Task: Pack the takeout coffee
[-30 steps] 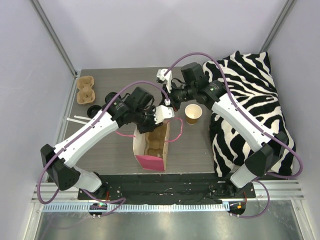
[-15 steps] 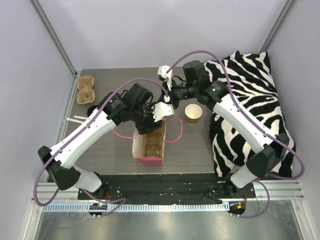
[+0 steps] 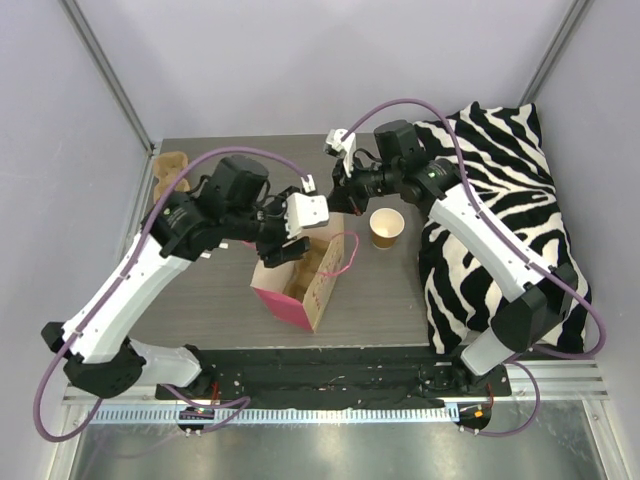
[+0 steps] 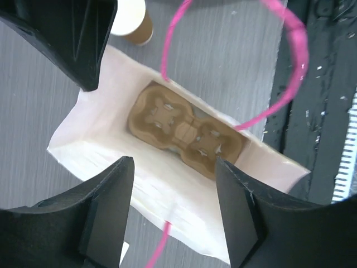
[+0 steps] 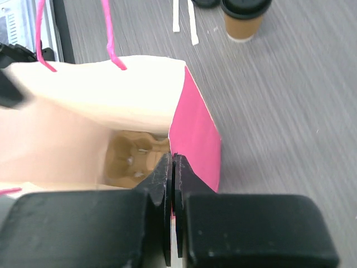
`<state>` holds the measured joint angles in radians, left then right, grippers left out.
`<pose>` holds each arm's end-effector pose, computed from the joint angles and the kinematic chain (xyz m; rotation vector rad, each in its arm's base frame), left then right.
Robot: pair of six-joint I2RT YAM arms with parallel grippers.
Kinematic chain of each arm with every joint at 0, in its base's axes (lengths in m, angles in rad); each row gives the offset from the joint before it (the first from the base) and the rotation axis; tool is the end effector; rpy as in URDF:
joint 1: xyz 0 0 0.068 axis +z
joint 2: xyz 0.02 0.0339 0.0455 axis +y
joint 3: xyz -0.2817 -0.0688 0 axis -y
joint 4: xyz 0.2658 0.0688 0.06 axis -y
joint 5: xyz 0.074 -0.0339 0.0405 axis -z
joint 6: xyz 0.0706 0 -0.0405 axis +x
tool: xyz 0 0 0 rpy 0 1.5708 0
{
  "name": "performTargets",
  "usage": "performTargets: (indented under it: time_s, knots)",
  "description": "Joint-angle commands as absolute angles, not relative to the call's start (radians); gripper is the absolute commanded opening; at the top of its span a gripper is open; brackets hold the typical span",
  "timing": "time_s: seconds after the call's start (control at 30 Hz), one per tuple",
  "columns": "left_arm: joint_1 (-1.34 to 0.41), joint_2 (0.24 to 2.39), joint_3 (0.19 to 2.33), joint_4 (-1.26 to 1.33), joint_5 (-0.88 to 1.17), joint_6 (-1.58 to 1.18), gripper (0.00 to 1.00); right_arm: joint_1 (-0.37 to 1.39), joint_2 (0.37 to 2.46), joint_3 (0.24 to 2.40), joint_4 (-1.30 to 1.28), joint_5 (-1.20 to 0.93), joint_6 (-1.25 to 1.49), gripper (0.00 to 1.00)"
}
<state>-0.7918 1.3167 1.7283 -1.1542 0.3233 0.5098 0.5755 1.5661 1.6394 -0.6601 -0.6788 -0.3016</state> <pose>0.1756 -0.2098 0.4522 1.5348 1.7416 -0.5169 0.3003 0.2477 0.4031 -1.2523 1.7336 0.8887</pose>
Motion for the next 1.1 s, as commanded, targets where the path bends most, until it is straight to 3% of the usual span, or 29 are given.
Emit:
performTargets:
  time_s: [0.0, 0.13, 0.2, 0.3, 0.43, 0.7, 0.9, 1.07]
  knots:
    - [-0.787, 1.295, 1.767, -1.161, 0.413, 0.493, 0.62, 0.558, 1.568, 1.641, -0.655, -0.680, -0.256, 0.01]
    - [-0.674, 1.272, 1.776, -1.080, 0.442, 0.356, 0.64, 0.535, 1.551, 1.625, -0.650, -0.660, -0.210, 0.01]
    - [-0.488, 1.272, 1.779, -0.993, 0.486, 0.275, 0.67, 0.529, 1.525, 1.597, -0.637, -0.640, -0.193, 0.01]
    - [-0.263, 1.331, 1.831, -0.928, 0.500, 0.124, 0.77, 0.525, 1.488, 1.554, -0.614, -0.603, -0.175, 0.01]
    - [-0.147, 1.434, 1.934, -0.965, 0.285, 0.092, 1.00, 0.523, 1.453, 1.505, -0.598, -0.566, -0.150, 0.01]
    - [-0.034, 1.750, 2.068, -1.140, 0.210, 0.066, 1.00, 0.515, 1.436, 1.483, -0.586, -0.548, -0.135, 0.01]
    - [-0.032, 1.781, 1.901, -0.974, 0.132, 0.005, 1.00, 0.512, 1.437, 1.483, -0.581, -0.543, -0.138, 0.01]
    - [-0.032, 1.868, 1.893, -0.946, 0.121, 0.006, 1.00, 0.508, 1.442, 1.483, -0.580, -0.545, -0.141, 0.01]
